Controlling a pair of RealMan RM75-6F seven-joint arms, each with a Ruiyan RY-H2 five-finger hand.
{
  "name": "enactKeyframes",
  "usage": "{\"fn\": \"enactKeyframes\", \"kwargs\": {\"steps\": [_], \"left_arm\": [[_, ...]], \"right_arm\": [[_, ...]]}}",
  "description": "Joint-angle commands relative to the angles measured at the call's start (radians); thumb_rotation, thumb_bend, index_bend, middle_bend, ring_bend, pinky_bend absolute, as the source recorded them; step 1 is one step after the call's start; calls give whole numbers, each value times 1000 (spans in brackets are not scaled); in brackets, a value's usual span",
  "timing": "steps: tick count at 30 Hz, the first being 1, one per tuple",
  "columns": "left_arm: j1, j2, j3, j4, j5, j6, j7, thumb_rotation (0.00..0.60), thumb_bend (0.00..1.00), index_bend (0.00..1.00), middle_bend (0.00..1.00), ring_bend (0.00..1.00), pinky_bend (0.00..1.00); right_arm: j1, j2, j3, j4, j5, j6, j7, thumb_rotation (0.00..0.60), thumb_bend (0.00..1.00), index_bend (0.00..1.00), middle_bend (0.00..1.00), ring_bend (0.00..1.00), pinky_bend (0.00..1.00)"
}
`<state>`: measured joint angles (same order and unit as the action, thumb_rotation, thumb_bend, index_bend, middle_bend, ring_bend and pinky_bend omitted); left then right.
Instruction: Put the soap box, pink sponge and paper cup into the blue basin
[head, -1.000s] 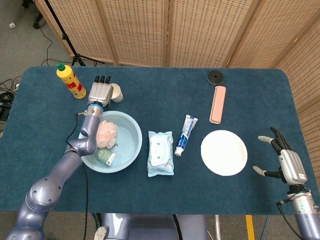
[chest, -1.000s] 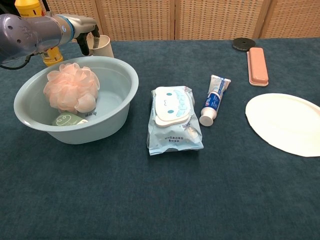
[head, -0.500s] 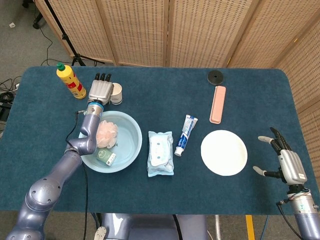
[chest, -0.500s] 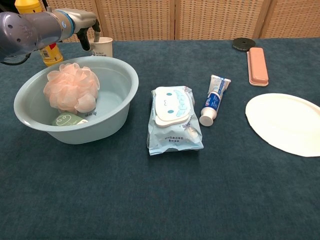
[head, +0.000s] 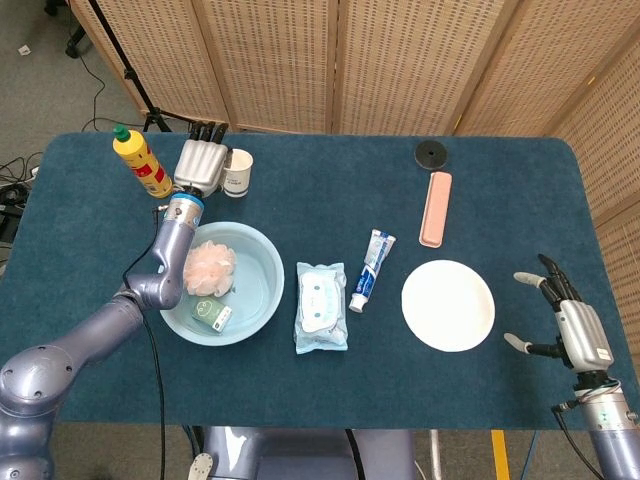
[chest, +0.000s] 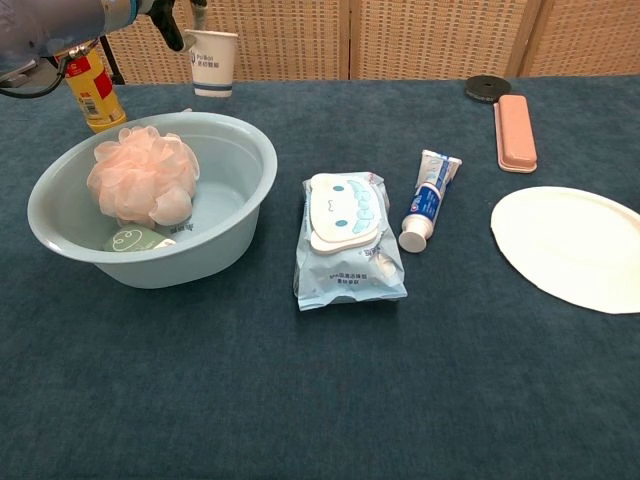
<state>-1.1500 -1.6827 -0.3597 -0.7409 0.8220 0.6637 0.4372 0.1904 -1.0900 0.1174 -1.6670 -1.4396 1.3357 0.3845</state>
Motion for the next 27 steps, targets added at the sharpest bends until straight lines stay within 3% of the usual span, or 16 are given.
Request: {"fn": "enactKeyframes", "kwargs": {"steps": [1,8,15,27], "left_arm": [[81,198,-11,-345,21,156,51,600,551,674,126,0,31],[163,372,-6,-702,84,279,51,600,555,675,126,0,31],[265,506,68,-980,212,368,38,600,555,675,126,0,31],[391,608,196,-1129,419,432,-38,600,520,674,126,0,31]], "right_arm": [[0,2,-3,-6,-8,2,2,600,53,217,0,0,131],[-2,2,-3,-14,-16,14,-16,600,53,217,0,0,131],[-7,7,-4,-27,-25,30,-28,600,53,217,0,0,131],[-13,8,-8,-40,-56,61,-34,600,53,217,0,0,131]]}}
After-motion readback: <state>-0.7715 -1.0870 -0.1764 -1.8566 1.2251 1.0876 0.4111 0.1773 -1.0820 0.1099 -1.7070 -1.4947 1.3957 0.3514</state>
